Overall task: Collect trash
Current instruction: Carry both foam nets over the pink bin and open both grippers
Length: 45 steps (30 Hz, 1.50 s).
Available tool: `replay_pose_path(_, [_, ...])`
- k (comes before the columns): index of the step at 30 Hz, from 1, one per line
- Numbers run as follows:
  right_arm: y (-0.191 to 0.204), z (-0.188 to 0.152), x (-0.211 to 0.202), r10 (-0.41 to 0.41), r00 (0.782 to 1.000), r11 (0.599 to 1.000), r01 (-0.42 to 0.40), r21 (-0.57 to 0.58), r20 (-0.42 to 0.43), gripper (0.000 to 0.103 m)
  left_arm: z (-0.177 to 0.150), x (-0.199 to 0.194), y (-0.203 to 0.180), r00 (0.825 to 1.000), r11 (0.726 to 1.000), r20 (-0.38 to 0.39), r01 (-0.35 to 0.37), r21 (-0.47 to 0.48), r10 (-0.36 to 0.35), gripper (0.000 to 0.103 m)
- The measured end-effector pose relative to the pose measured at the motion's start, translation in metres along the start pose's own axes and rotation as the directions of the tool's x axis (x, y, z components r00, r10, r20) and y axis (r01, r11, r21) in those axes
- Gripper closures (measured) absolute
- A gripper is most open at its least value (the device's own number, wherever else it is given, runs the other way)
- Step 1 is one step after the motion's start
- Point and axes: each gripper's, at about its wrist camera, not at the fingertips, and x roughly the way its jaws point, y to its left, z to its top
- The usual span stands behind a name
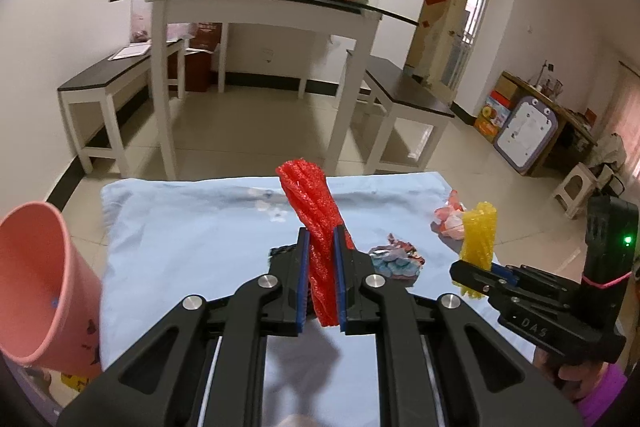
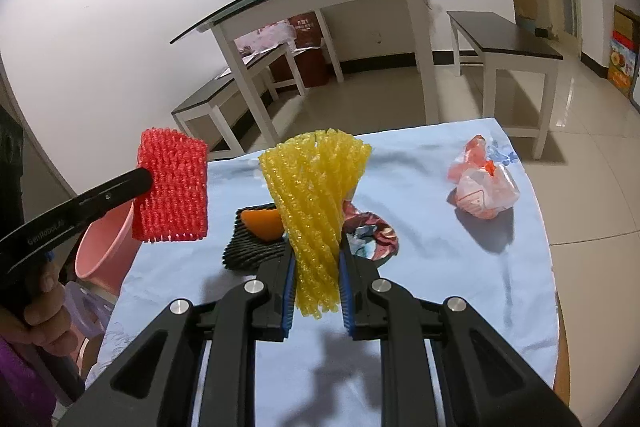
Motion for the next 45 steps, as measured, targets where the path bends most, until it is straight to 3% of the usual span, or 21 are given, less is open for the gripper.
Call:
replay_pose_path(15, [0.059,0.003,0.004,0.103,0.994,0.993,-0.104,-0.055,-0.030,0.086,-0.016,-0.048,0.038,0.995,0.994,0.045,-0.087,-0.071,0.090,0.092])
replay_pose_path(26, [0.133,0.014,0.032,0.223,0.971,0.963,-0.234,-0.131,-0.091,0.085,-0.028,-0.077,0.089,0.979,0.966,0.048,-0.185,-0.182,0.196,0.092])
replay_pose_path(36, [0.215,0.020,0.061,0.305,0.941,0.919,-0.331,-0.214,-0.146,0.085,-0.038,-0.108,0.148,0.940,0.910,0.056,-0.310,-0.275,0.336,0.092])
replay_pose_path(45, [0.280,0.023,0.086,0.364,0.911,0.876,-0.406,-0.260,-0.193,0.085,-0.052,-0.133,0.196,0.910,0.860,0.049,-0.371,-0.350,0.412,0.092])
